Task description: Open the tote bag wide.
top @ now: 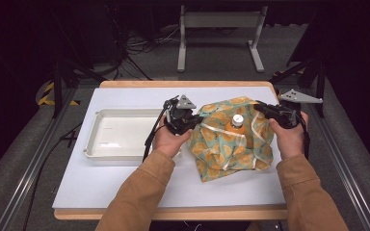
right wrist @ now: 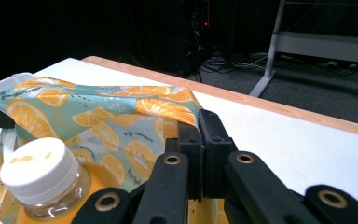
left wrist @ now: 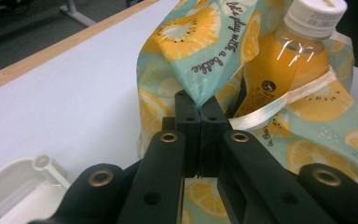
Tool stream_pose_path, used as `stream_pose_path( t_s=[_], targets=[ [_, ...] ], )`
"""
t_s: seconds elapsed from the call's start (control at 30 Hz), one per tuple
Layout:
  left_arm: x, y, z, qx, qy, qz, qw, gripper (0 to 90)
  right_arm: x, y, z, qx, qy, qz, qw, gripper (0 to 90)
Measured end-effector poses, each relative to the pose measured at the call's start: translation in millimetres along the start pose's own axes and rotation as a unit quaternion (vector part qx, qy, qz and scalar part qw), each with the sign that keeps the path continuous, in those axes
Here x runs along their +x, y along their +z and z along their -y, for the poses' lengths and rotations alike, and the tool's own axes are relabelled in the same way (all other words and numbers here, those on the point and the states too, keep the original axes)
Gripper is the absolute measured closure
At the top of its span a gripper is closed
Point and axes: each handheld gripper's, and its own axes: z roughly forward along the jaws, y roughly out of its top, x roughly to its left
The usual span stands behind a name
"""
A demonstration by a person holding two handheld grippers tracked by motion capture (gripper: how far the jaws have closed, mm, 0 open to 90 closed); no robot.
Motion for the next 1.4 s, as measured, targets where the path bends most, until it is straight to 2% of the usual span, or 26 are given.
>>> stream_pose_path(
  t_s=[0.43,0.67,1.07,1.4],
  targets=[
    [-1.1,14.7,8.6,0.007,-0.011,-0.003,0.9999,89.6,-8.3,8.8,15.1,0.016,0.003,0.009,0.9998,88.9],
    [-1.6,24.4,12.1,0.033,-0.007,-0.007,0.9994,89.6,-11.8,12.8,22.7,0.026,0.008,0.012,0.9995,88.9],
    [-0.6,32.3,19.7,0.046,-0.018,-0.004,0.9988,89.6,-15.3,20.2,38.9,0.045,0.017,0.011,0.9988,88.8],
    [0.4,41.9,23.3,0.085,-0.031,-0.006,0.9959,89.6,-17.3,27.3,51.5,0.071,0.023,0.013,0.9971,88.8]
  ],
)
